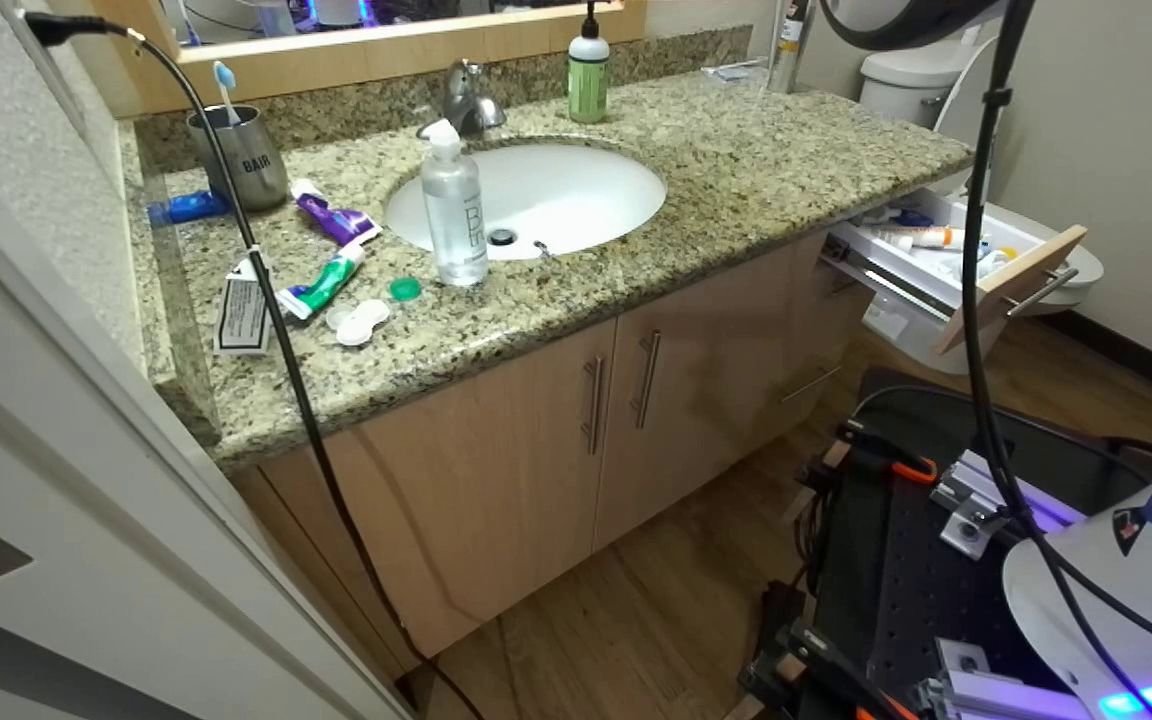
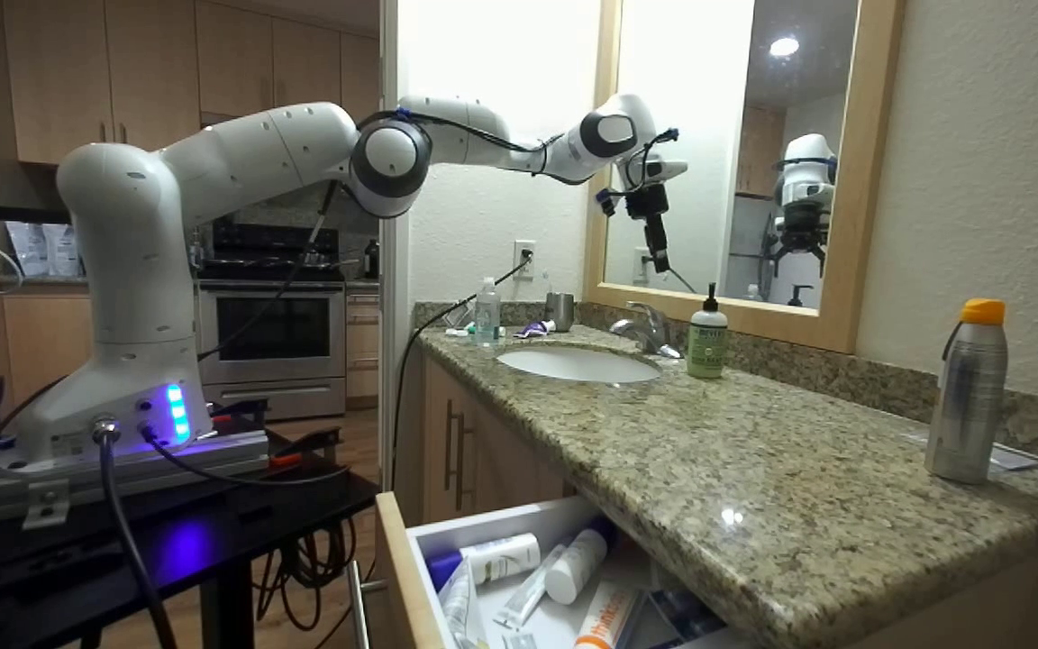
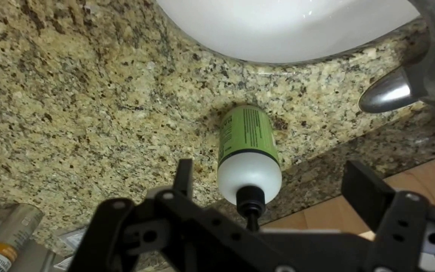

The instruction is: Put the white tube in the open drawer then move the green bottle from the right to the left of the sink

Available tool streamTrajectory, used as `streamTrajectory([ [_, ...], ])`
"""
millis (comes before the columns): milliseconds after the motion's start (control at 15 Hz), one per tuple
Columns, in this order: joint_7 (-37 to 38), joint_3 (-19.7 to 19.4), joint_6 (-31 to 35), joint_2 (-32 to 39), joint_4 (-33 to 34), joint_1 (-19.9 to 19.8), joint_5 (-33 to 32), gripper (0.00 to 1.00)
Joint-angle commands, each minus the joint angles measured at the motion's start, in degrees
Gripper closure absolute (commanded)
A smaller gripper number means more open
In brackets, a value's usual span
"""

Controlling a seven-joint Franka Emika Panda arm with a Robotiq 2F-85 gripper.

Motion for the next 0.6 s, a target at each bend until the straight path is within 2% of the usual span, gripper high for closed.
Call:
streamTrajectory([
  [0, 10.87, 0.37, 0.42, 1.74, 0.17, -0.55, 1.72, 0.00],
  [333, 24.06, 2.18, 1.66, 3.37, 0.57, -3.41, 5.24, 0.00],
  [533, 30.36, 3.56, 1.59, 0.23, -0.93, -5.04, 7.76, 0.00],
])
